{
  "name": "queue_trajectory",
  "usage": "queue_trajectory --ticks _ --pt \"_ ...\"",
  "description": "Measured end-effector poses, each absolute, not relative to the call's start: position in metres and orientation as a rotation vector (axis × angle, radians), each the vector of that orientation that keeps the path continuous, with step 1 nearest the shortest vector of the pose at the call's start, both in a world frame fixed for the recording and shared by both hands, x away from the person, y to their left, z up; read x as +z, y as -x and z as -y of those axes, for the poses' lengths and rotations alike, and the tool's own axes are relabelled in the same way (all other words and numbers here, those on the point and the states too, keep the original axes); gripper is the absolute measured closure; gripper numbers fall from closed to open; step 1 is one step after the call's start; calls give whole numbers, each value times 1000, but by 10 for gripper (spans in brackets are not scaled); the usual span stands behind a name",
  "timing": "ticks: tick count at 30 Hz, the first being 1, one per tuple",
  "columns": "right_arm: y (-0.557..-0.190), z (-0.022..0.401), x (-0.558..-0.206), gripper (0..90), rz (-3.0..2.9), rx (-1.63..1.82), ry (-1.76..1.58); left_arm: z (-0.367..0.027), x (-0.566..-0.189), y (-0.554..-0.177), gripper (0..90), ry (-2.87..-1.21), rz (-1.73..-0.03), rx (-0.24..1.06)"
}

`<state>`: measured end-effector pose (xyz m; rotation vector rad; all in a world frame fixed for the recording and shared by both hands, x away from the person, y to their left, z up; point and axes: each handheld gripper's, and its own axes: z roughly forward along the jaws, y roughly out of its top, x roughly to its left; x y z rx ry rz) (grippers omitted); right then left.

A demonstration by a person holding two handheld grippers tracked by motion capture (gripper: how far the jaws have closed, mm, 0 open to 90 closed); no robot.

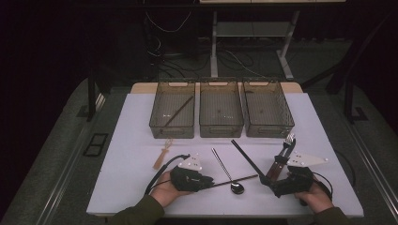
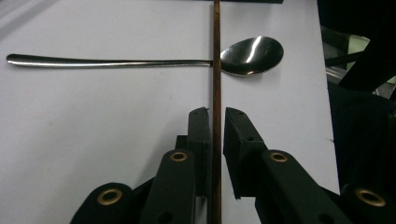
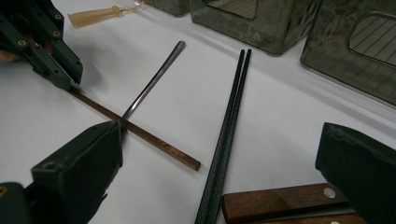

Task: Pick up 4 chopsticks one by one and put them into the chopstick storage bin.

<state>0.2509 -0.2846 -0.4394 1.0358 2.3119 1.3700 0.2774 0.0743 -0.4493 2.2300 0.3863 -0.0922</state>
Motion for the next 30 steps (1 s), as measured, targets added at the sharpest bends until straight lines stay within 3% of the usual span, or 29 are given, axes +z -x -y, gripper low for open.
queue_trajectory --ticks 30 --pt "-250 285 -439 9 -2309 1373 -1041 -69 -448 -275 849 -2289 -328 -43"
